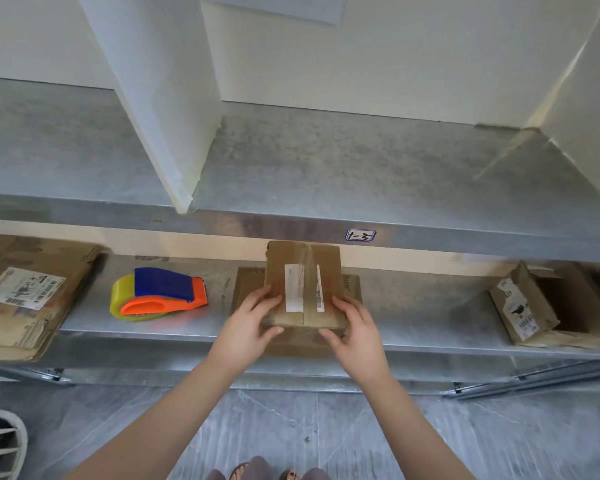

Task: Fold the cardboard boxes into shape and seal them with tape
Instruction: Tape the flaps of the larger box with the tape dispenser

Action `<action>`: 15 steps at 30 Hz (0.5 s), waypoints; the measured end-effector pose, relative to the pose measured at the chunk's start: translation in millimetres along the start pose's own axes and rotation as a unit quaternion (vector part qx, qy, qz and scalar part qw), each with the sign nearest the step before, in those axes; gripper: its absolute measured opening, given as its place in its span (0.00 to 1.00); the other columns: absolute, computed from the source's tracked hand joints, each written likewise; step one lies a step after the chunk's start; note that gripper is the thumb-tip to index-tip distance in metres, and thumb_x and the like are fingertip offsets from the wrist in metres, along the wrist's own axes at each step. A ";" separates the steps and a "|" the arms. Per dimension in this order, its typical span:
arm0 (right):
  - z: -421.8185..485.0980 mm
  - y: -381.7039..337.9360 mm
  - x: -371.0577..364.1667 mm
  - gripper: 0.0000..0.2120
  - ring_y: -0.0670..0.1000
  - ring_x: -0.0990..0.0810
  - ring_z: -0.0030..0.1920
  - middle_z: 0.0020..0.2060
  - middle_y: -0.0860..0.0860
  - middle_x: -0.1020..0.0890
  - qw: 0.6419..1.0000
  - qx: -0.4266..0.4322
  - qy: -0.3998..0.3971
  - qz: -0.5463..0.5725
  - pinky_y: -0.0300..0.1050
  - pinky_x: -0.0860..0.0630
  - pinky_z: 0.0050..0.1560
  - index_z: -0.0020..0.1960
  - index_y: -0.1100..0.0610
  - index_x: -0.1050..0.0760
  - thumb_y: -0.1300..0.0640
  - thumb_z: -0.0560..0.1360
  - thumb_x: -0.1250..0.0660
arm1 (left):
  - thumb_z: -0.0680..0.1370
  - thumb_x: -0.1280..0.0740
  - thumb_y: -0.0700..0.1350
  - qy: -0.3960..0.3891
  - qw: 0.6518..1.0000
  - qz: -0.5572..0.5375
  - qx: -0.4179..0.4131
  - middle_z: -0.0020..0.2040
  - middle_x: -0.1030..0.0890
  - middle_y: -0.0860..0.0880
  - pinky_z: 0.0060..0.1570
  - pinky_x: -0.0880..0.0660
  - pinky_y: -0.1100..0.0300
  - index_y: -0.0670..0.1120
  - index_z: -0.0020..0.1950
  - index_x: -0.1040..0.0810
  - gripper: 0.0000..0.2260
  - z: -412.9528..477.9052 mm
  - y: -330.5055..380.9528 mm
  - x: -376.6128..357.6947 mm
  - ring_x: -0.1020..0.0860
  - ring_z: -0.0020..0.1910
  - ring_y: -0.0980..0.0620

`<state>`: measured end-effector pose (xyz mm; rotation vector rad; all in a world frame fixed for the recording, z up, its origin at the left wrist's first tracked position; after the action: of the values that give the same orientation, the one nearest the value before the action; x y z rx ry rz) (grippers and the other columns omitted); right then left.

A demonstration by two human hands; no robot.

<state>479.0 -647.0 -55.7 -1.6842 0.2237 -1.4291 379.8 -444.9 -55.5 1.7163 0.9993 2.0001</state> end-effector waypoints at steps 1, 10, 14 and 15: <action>-5.7 -1.0 0.8 0.29 0.43 0.30 0.64 0.67 0.47 0.30 1.000 0.000 -0.004 0.003 0.21 0.37 0.58 0.70 0.53 0.29 0.50 0.71 0.25 | 0.74 0.28 0.48 0.004 1.000 -0.002 -0.006 0.73 0.36 0.57 0.65 0.31 0.62 0.53 0.71 0.29 0.25 -6.0 -1.0 -0.4 0.29 0.67 0.53; -9.5 -6.3 12.9 0.30 0.47 0.35 0.71 0.71 0.46 0.34 0.997 -0.008 -0.051 -0.053 0.49 0.29 0.66 0.72 0.47 0.33 0.42 0.73 0.30 | 0.76 0.36 0.61 -0.072 0.994 0.077 0.000 0.76 0.44 0.57 0.70 0.36 0.57 0.55 0.77 0.45 0.33 -11.1 7.0 8.5 0.39 0.73 0.55; -7.7 -27.0 19.6 0.29 0.53 0.40 0.75 0.72 0.48 0.34 0.984 0.085 -0.028 -0.152 0.53 0.36 0.73 0.72 0.46 0.34 0.36 0.75 0.40 | 0.76 0.48 0.69 -0.051 0.962 0.253 -0.086 0.77 0.41 0.53 0.73 0.47 0.53 0.54 0.78 0.45 0.34 -14.3 -2.2 46.9 0.42 0.76 0.49; -4.6 -37.7 15.4 0.28 0.54 0.40 0.75 0.72 0.49 0.32 0.976 0.121 -0.026 -0.178 0.56 0.37 0.73 0.72 0.47 0.33 0.37 0.75 0.42 | 0.77 0.49 0.68 -0.038 0.951 0.288 -0.107 0.76 0.37 0.52 0.73 0.48 0.52 0.53 0.77 0.41 0.33 -18.1 -7.0 58.8 0.40 0.75 0.48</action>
<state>465.2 -636.8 -18.5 -1.6092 -0.2866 -1.5957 347.9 -407.4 -18.0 2.1032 0.2404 2.2427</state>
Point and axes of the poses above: each hand's wrist, its own z-axis towards the middle knuckle, its own x-axis out of the back of the hand, y = z × x, the point moved 3 cm from there along z, towards the middle knuckle
